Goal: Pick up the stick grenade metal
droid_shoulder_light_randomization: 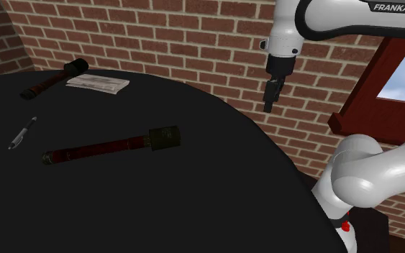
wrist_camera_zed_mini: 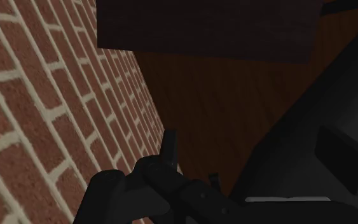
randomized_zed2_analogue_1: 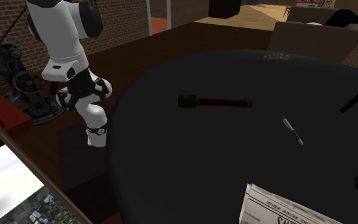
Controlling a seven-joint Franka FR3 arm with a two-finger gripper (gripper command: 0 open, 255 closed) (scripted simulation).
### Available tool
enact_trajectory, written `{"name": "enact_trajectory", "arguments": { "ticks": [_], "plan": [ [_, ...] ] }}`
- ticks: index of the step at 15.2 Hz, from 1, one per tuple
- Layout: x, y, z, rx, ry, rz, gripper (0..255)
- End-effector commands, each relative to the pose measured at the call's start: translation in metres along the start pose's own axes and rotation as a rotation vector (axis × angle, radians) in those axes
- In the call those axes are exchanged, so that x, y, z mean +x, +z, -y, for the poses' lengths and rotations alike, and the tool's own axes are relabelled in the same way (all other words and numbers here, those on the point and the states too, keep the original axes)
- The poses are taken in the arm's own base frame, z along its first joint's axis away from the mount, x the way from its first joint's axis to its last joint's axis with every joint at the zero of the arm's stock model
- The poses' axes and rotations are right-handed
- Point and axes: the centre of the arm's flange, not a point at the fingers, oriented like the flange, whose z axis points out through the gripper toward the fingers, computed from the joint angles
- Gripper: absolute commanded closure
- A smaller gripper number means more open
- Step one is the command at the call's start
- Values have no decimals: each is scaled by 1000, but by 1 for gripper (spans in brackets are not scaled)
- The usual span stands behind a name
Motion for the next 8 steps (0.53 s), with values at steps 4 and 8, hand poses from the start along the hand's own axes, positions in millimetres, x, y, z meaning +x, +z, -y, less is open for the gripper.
{"name": "enact_trajectory", "arguments": {
  "ticks": [4, 8],
  "plan": [
    [31, -5, 25, -14, -69, -4, 0],
    [70, -12, 62, -32, -161, -10, 0]
  ]
}}
